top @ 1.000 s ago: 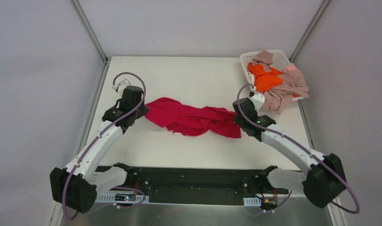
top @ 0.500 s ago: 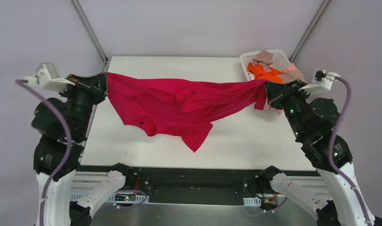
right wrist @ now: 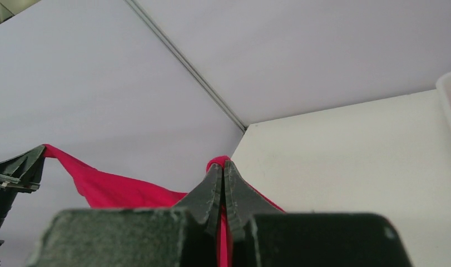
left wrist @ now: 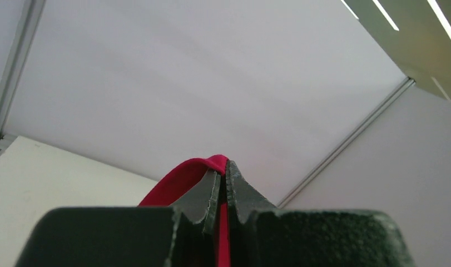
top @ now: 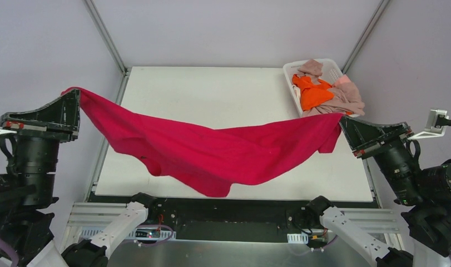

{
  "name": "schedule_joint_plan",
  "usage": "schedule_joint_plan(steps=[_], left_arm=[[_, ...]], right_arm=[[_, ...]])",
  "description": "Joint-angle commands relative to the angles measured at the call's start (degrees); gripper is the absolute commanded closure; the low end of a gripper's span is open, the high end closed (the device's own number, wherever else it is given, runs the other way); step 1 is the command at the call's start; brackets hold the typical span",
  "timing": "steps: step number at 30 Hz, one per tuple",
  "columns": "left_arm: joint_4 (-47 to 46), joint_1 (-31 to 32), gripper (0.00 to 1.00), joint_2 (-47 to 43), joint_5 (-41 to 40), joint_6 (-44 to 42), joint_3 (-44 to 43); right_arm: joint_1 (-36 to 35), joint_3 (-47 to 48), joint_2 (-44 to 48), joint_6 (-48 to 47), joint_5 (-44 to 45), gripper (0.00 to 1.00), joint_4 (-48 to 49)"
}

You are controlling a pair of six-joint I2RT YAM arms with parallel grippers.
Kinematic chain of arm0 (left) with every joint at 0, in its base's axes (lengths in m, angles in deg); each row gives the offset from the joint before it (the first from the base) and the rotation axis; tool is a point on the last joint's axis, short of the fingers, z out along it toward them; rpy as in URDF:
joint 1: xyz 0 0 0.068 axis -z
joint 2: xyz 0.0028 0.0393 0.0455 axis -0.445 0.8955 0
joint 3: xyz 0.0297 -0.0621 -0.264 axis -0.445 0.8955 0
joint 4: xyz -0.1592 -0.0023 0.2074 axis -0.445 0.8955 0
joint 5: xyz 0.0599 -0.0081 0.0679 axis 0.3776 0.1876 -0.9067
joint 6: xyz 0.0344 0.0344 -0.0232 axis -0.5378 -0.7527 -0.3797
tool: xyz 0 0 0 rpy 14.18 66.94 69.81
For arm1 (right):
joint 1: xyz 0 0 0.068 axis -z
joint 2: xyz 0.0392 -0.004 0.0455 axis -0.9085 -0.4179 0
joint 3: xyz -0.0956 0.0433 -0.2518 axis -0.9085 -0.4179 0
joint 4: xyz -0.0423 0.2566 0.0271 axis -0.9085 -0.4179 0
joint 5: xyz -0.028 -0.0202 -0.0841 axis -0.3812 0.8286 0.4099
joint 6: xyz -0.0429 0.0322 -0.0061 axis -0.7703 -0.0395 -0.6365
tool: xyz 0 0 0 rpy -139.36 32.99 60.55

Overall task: Fold and stack the t-shirts
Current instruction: Flatten out the tshirt

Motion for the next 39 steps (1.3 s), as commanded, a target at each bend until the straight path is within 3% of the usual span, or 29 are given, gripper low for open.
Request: schedule_joint_plan(steps=[1, 7, 11, 13, 16, 17, 18, 19, 21, 22, 23, 24, 31, 39], left_arm=[[-0.53, 0.18, 1.0, 7.6, -7.38, -3.87, -3.15], [-0.73, 0.06, 1.0, 25.41, -23.61, -7.56, -4.3], [-0.71, -6.41, 1.0, 40.22, -20.36, -6.7, -6.35], [-0.97, -9.49, 1.0, 48.18, -17.5, -5.82, -7.37], [-3.31, -11.3, 0.99, 62.4, -11.46, -7.31, -10.27], [-3.52, -11.32, 0.86, 67.18, -9.35, -8.35, -12.54], [-3.29, -11.33, 0.68, 71.38, -7.57, -9.37, -15.19], [-3.09, -11.3, 0.44, 74.53, -5.55, -9.94, -16.97], [-3.06, -11.29, 0.04, 77.71, -3.12, -9.0, -18.35], [-3.1, -11.33, 0.01, 78.11, -2.08, -8.72, -18.4], [-3.06, -11.29, 0.01, 78.16, -1.09, -8.65, -18.25], [-3.07, -11.25, 0.01, 77.61, -0.32, -8.65, -17.82], [-2.7, -7.76, 0.01, 66.72, 4.4, -7.07, -5.65], [-3.15, 0.01, 0.01, 44.8, 8.48, 6.64, 29.73]], right_arm=[[0.22, 0.2, -0.76, 2.14, 7.29, 1.0, -4.6], [0.19, -11.08, -3.02, 6.06, 27.9, 1.0, -9.51], [0.88, -21.49, -8.34, 9.84, 38.99, 1.0, -9.75], [3.86, -25.69, -13.43, 12.37, 37.1, 1.0, -9.28], [12.86, -32.21, -23.22, 14.16, 21.8, 1.0, -2.65], [15.14, -33.15, -26.61, 14.5, 18.59, 1.0, -0.11], [16.47, -33.09, -29.68, 14.25, 16.23, 0.93, 1.69], [17.14, -32.25, -32.44, 13.86, 15.23, 0.81, 2.86], [17.27, -29.22, -36.2, 13.34, 15.49, 0.49, 2.79], [17.3, -27.7, -37.29, 13.06, 15.62, 0.23, 1.97], [17.26, -26.64, -37.85, 12.84, 15.34, 0.08, 1.76], [17.25, -26.15, -38.01, 12.8, 15.27, 0.02, 1.73], [17.21, -29.33, -34.99, 11.55, 11.7, 0.01, 3.67], [16.77, -37.53, -32.53, 8.72, -2.32, 0.0, 11.41]])
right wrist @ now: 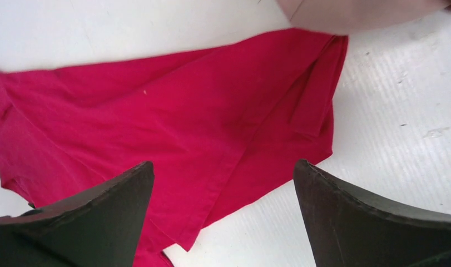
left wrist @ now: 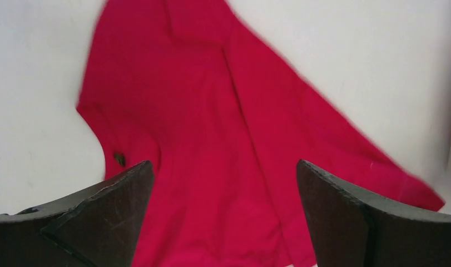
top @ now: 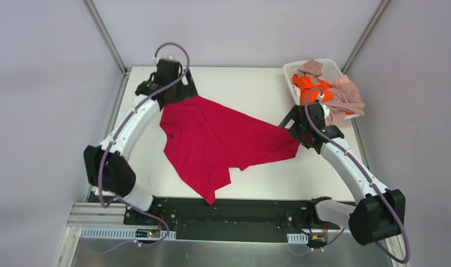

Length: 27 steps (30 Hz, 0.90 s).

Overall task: Fold and stack the t-shirts
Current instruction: Flatten out the tshirt

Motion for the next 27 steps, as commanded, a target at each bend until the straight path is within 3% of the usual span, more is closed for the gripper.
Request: schedule_joint_plan(steps=[1, 6, 14, 20, 27], left_arm=[[1.52, 4.73, 0.01, -8.22, 2.86, 9.45, 16.93], [-1.57, 10.07, 0.01, -10.84, 6.56, 14.08, 29.86], [-11.21, 10.19, 0.01, -10.32, 6.35, 19.54, 40.78], [-13.7, 7.04, 0.01, -5.63, 0.86, 20.37, 43.01], [-15.56, -1.83, 0.01, 0.3, 3.58, 18.63, 43.79]], right_arm=[[-0.79, -3.36, 0.33, -2.16, -7.03, 0.01, 5.4], [-4.25, -4.59, -4.83, -2.75, -7.89, 0.01, 9.14], [-4.92, -3.34, -15.3, -1.46, -6.34, 0.01, 12.34], [-4.58, -4.14, -18.75, -1.43, -3.31, 0.01, 14.02], [-3.7, -4.42, -19.98, -1.82, -0.25, 0.01, 15.38]])
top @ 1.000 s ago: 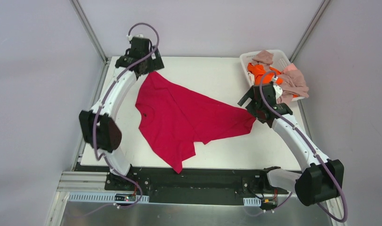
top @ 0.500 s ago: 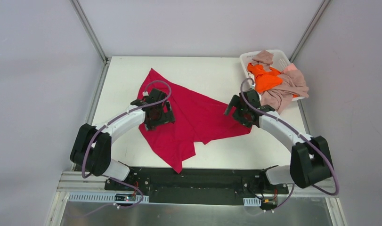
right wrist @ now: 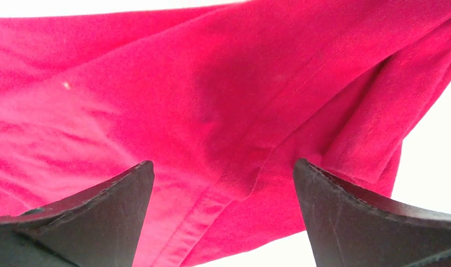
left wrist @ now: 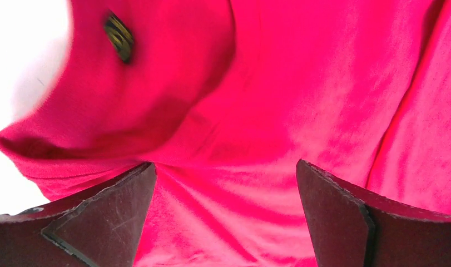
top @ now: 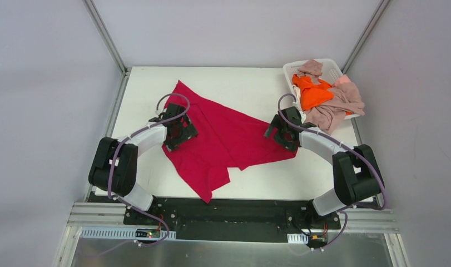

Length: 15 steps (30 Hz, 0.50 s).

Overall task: Fold and stack the t-shirts
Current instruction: Flatten out the tshirt

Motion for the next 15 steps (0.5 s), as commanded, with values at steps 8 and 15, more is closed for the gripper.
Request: schedule_joint_plan(steps=[8, 15], left_arm=[[-0.69, -10.37, 0.01, 6.7, -1.86, -4.6, -1.4], [-0.28, -14.44, 0.01, 14.55, 0.0, -8.19, -11.02]], right_arm=[[3.79, -2.6, 1.17, 1.07, 3.48, 0.01, 2.7], [4.36, -5.74, 6.76, 1.89, 5.05, 0.0, -0.4]])
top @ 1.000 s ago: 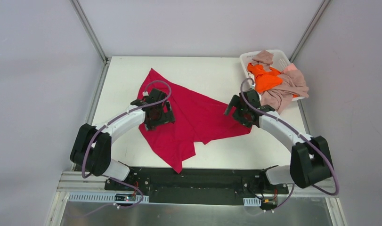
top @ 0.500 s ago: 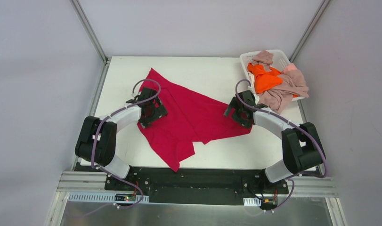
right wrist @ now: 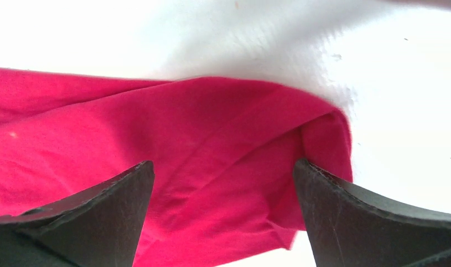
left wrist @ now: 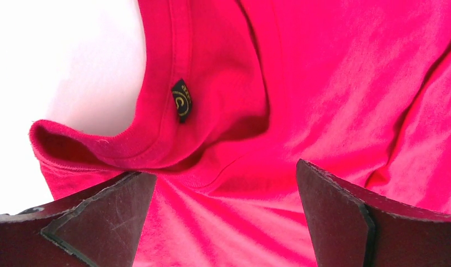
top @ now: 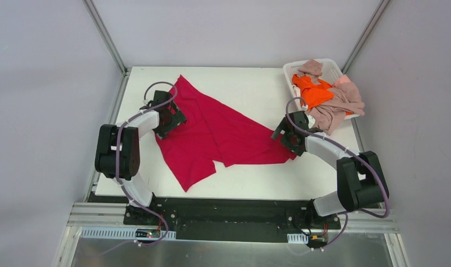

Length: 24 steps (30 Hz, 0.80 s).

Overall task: Fold and stack the t-shirts
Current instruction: Flatten out the tshirt

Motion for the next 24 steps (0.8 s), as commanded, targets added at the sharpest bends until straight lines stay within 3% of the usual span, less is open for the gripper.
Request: schedule_joint_plan(steps=[1, 7, 13, 19, 24], left_arm=[[2.49, -3.5, 0.01, 8.12, -0.44, -4.37, -4.66], [3.76, -6.03, 0.01, 14.4, 5.04, -6.33, -15.1], [6.88, -5.91, 0.01, 7.64, 10.26, -7.76, -17.81], [14.62, -4.43, 0.01, -13.12, 4.86, -0.39, -2.88], [26.59, 4.45, 0.01, -32.49, -7.55, 11.39, 10.87]], right_arm=[[0.63, -2.14, 5.02, 0.98, 3.45, 0.01, -3.31], [1.52, -4.69, 10.21, 2.19, 5.02, 0.0, -5.95], [1.52, -5.92, 17.18, 2.91, 1.9, 0.0, -7.14], [1.12, -6.33, 22.1, 2.61, 0.63, 0.01, -10.78], [0.46, -6.17, 22.94, 2.78, 0.74, 0.01, -12.33]])
